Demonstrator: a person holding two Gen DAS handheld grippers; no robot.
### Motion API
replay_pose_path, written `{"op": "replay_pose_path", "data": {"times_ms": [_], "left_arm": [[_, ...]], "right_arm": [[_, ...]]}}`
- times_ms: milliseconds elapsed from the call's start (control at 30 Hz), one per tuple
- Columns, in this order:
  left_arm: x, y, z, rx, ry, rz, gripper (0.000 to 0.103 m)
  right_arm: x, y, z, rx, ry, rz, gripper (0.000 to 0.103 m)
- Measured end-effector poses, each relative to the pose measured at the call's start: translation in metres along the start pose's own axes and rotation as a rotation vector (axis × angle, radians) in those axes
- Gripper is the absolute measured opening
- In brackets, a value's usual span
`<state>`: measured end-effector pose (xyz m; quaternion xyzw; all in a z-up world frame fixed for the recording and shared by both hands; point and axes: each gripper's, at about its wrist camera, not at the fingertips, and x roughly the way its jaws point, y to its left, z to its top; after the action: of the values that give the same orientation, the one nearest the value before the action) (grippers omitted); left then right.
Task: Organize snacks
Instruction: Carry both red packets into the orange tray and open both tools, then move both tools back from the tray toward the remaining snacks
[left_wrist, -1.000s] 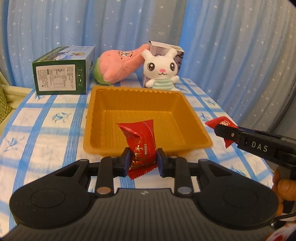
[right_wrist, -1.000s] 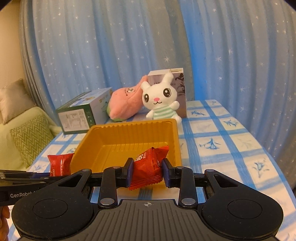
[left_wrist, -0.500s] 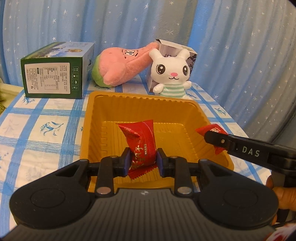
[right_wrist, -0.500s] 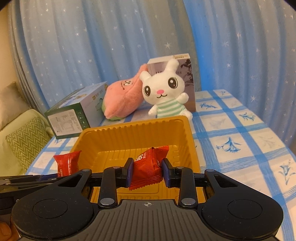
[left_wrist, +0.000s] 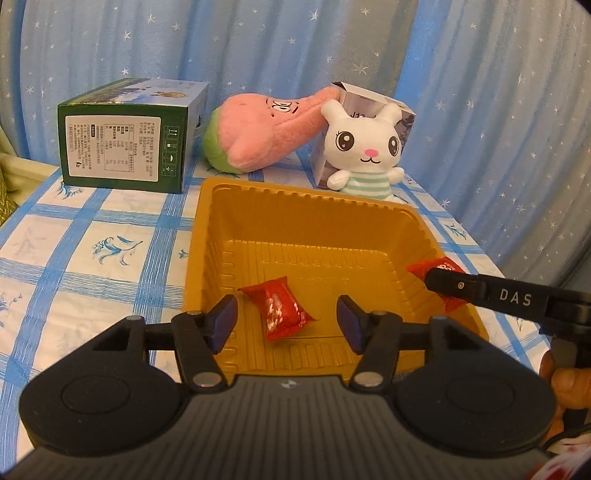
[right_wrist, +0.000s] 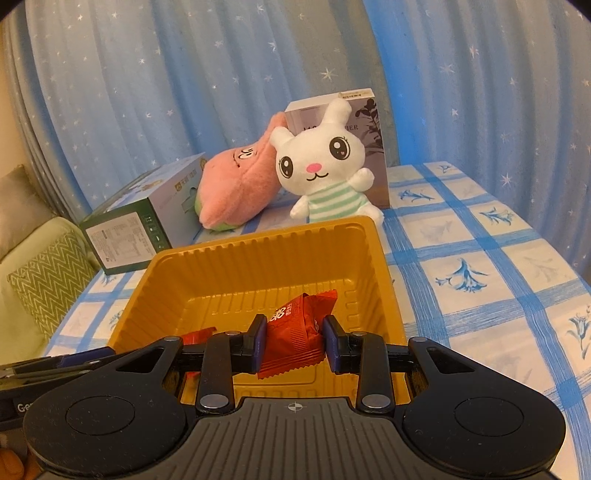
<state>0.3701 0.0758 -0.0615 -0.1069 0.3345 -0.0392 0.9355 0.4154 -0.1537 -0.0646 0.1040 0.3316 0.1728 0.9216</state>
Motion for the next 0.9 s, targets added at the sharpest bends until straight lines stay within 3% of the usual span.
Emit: {"op": "replay_pose_path", "data": {"times_ms": [267,300,367,900], "left_arm": [[-0.001,0.000,-0.001,0.003,0.002,-0.003,0.056],[-0.001,0.000,-0.002,0.007,0.002,-0.001,0.057],[-0.001,-0.001,-0.003,0.014,0.004,0.000,0.060],[-0.013,-0.007,-0.006,0.031,-0.014,-0.023,0.069]], "right_arm": [[0.000,-0.005,0.000,0.054,-0.025,0.041,0.036],[0.001,-0.007,0.001,0.068,-0.024,0.050,0.039],[0.000,-0.013,0.001,0.109,-0.037,0.055,0.063],[-0.018,-0.025,0.006,0.135,-0.081,0.001,0.065]]}}
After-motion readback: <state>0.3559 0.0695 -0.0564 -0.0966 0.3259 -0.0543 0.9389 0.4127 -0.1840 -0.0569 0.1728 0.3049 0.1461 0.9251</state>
